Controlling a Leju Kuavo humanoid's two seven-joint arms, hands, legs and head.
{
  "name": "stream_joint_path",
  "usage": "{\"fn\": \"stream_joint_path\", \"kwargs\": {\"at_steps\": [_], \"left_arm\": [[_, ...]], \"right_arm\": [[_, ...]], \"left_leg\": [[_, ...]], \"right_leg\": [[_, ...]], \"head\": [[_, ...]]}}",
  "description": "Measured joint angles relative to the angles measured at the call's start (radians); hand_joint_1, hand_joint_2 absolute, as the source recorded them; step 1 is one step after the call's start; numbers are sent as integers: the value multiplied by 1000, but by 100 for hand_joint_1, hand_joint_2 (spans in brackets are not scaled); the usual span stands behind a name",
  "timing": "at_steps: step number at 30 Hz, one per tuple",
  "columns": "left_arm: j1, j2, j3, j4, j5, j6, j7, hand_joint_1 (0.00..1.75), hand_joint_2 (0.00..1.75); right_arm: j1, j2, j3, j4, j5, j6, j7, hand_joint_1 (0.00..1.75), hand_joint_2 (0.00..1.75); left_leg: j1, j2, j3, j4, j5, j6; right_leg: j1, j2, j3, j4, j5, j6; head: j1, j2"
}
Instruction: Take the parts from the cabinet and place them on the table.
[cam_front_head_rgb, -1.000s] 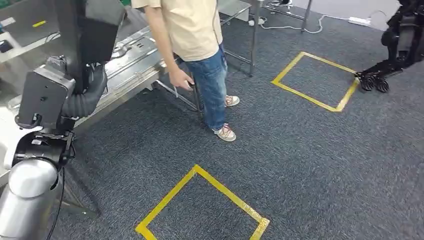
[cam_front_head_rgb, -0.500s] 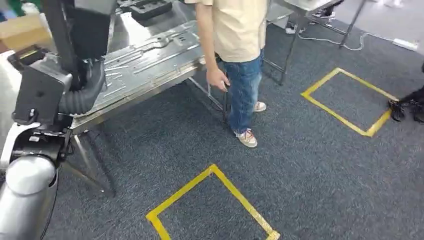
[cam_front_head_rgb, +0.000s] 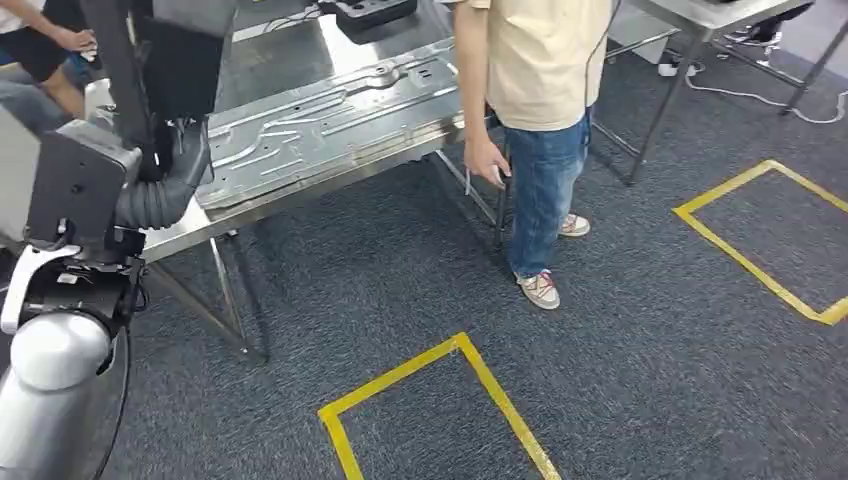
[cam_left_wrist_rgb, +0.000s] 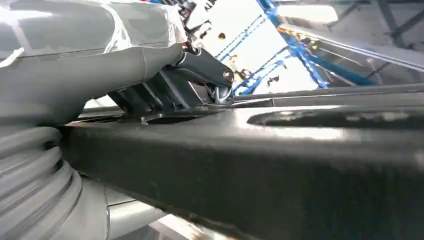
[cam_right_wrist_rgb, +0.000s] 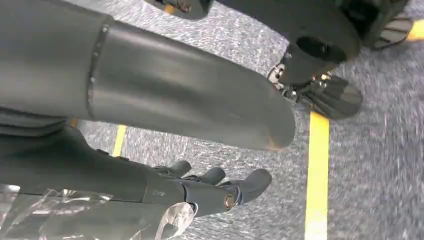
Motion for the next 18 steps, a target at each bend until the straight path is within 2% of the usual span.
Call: {"fn": "stream_joint_path", "kwargs": {"at_steps": [1, 2, 3, 4, 5, 6, 7, 8, 10, 11, 12, 13, 14, 15, 16, 17, 18], "left_arm": [[0, 0, 0, 2, 8, 0, 0, 175, 175], [0, 0, 0, 2, 12, 0, 0, 175, 175], [0, 0, 0, 2, 18, 0, -1, 175, 175], [-2, 0, 1, 2, 25, 0, -3, 175, 175], [-3, 0, 2, 2, 27, 0, -3, 175, 175], [-8, 0, 4, 2, 27, 0, -3, 175, 175], [-9, 0, 8, 2, 27, 0, -4, 175, 175], [-13, 0, 7, 2, 28, 0, -4, 175, 175], [-14, 2, 8, 2, 31, 1, -5, 175, 175], [-15, 3, 9, 2, 31, 2, -6, 175, 175], [-14, 2, 10, 2, 32, 3, -8, 175, 175], [-20, 3, 9, 3, 34, 1, -6, 175, 175], [-21, 3, 8, 3, 37, 2, -7, 175, 175], [-15, 2, 6, 4, 44, 1, -7, 175, 175], [-12, 2, 4, 4, 45, 0, -7, 175, 175], [-9, 2, 3, 5, 45, 0, -7, 175, 175], [-7, 2, 3, 5, 46, 0, -7, 175, 175]], "right_arm": [[0, 0, 0, 0, 1, 1, 0, 0, 0], [0, 0, 0, 0, 2, 2, -1, 0, 0], [0, 0, 0, 0, 2, 2, -2, 0, 0], [-1, 0, 0, 0, 3, 3, -3, 0, 0], [-2, 2, 0, 0, 3, 5, -3, 0, 0], [-1, 4, 0, 0, 3, 5, -3, 0, 0], [-1, 8, 0, 0, 3, 5, -3, 0, 0], [-2, 7, 0, 0, 3, 5, -4, 0, 0], [-8, 7, 0, 0, 3, 5, -4, 0, 0], [-11, 8, 0, 0, 3, 5, -4, 0, 0], [-8, 5, 0, 0, 3, 5, -4, 0, 0], [-8, 5, 0, 0, 3, 5, -6, 0, 0], [-3, 5, 0, 0, 3, 5, -6, 0, 0], [-1, 5, 0, 0, 4, 5, -5, 0, 0], [1, 4, 0, 0, 4, 5, -5, 0, 0], [2, 4, 0, 0, 5, 5, -5, 0, 0], [3, 4, 0, 0, 5, 7, -5, 0, 0]], "left_leg": [[1, 1, -37, 62, -11, 1], [0, 2, -36, 52, 4, 3], [-1, 3, -17, 8, 31, 8], [-7, 10, 42, -107, 88, 22], [-14, 27, 86, -190, 123, 35], [-38, 111, 129, -284, 137, 63], [-39, 114, 133, -284, 134, 67], [-43, 103, 132, -289, 134, 65], [-45, 70, 129, -293, 135, 66], [-37, 51, 155, -314, 149, 64], [-28, 38, 160, -330, 154, 60], [-21, 27, 162, -332, 156, 65], [-20, 17, 162, -332, 159, 68], [-19, -4, 162, -332, 158, 68], [-19, -17, 162, -331, 158, 68], [-19, -36, 162, -331, 158, 68], [-16, -54, 163, -329, 157, 67]], "right_leg": [[2, -15, 1, 0, -2, 0], [4, -27, 3, 0, -4, -2], [7, -38, 6, 0, -6, -2], [12, -54, 13, 0, -11, -2], [15, -63, 19, -1, -14, -2], [16, -77, 27, -3, -18, -2], [22, -88, 28, -4, -22, 4], [17, -95, 28, -5, -23, 8], [17, -130, 40, -14, -27, 16], [26, -137, 44, -19, -33, 23], [18, -77, 45, 1, -41, 30], [18, -22, 24, 44, -65, 30], [19, 6, -10, 109, -97, 31], [17, 15, -66, 214, -142, 35], [16, 15, -99, 269, -158, 37], [14, 15, -126, 303, -153, 40], [12, 15, -121, 271, -117, 43]], "head": [[0, 0], [0, 0], [0, 0], [0, 0], [0, 0], [0, 0], [1, 0], [-2, 0], [-2, 0], [-2, 0], [2, 0], [-1, 0], [1, 0], [2, 0], [2, 0], [2, 0], [2, 0]]}}
